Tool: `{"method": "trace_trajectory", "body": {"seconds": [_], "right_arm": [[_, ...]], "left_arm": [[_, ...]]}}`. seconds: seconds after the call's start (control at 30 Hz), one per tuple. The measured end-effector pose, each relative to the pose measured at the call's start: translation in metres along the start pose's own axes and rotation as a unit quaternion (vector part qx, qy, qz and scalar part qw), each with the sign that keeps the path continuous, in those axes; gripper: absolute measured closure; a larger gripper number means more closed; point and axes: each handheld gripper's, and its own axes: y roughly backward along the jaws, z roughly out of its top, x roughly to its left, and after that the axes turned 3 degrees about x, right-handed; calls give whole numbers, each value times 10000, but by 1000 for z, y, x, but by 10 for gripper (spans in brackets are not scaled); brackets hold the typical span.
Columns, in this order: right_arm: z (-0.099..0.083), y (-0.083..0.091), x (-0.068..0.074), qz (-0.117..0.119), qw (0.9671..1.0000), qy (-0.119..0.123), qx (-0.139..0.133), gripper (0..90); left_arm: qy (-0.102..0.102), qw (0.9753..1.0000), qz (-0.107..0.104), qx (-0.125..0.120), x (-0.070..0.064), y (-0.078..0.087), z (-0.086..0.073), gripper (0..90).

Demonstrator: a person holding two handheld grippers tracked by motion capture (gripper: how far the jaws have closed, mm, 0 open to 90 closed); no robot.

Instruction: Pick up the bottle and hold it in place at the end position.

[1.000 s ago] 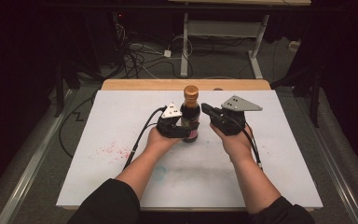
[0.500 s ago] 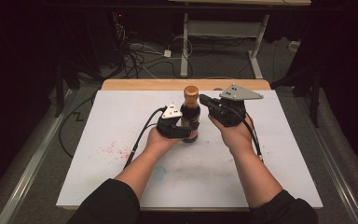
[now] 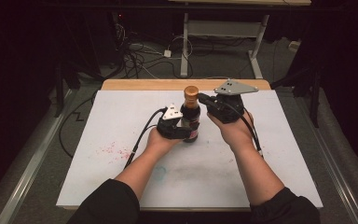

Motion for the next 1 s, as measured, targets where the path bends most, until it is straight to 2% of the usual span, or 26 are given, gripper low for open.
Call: {"method": "trace_trajectory", "body": {"seconds": [0.43,0.47,0.5,0.53,0.57,0.63,0.9,1.0], "right_arm": [[9,-1,4,-123,9997,77,202,900],[11,3,4,-21,9999,1,-151,900],[17,8,6,74,9992,-78,-394,900],[26,14,11,44,9985,36,-551,900],[33,16,15,-5,9981,190,-589,900],[36,16,15,20,9983,127,-570,900],[9,10,2,-58,9996,-24,-290,900],[5,10,0,-56,9997,-40,-234,900]], "left_arm": [[-73,10000,21,-10,0,-1,-1,307],[-131,9999,-5,-20,-1,-1,-2,307],[-166,9999,-31,-6,-2,-1,-2,305],[-144,9999,10,-8,-2,-2,-2,302],[-108,9999,21,-20,-2,-2,-2,300],[-28,10000,19,-26,0,-1,-1,298],[-51,10000,-17,-48,1,0,-2,291],[-32,10000,-19,-78,1,0,-3,291]]}}
